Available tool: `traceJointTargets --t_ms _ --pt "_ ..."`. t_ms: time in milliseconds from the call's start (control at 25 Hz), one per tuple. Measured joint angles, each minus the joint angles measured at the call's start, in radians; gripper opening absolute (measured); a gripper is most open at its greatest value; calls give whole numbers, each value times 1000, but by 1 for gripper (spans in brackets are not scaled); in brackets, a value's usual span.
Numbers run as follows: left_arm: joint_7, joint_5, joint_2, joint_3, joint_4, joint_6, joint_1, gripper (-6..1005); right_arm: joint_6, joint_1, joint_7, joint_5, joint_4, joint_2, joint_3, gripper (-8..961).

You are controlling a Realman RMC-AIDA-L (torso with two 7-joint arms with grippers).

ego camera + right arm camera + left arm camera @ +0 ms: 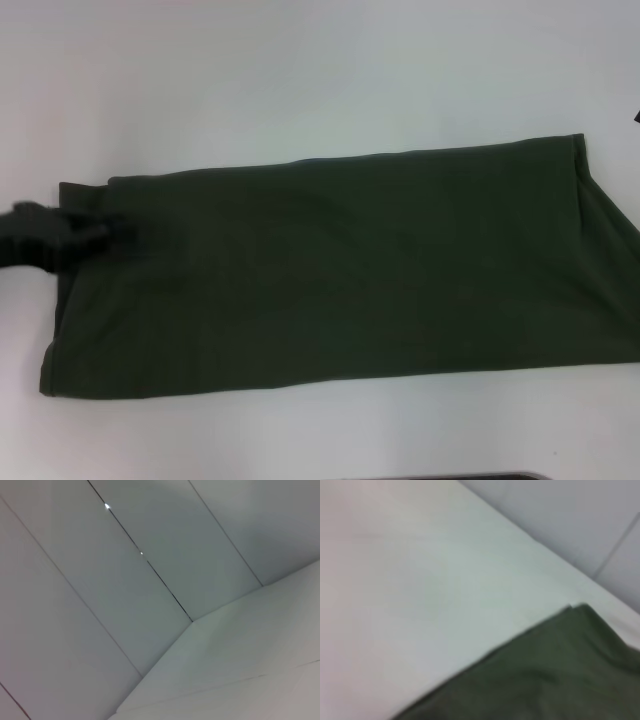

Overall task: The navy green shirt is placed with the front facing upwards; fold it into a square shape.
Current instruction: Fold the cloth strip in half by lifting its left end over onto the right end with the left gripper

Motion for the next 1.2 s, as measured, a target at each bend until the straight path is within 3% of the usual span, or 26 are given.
traceJointTargets --t_ms 200,400,800,920,1200 --pt "-66 4 18 -18 0 0 -12 198 0 0 -4 0 2 0 -6 487" --pt "-104 18 22 -19 1 -21 -12 211 2 -5 -5 0 2 1 -7 487" --pt "-158 69 23 -21 -3 -117 -11 682 1 -6 -6 0 2 2 -2 487" --pt "-178 84 23 -21 -4 -132 -13 900 -3 -6 -2 0 1 2 -1 488" --pt "-202 106 23 -17 -9 -182 -14 901 -6 -9 -1 0 -1 2 -1 480"
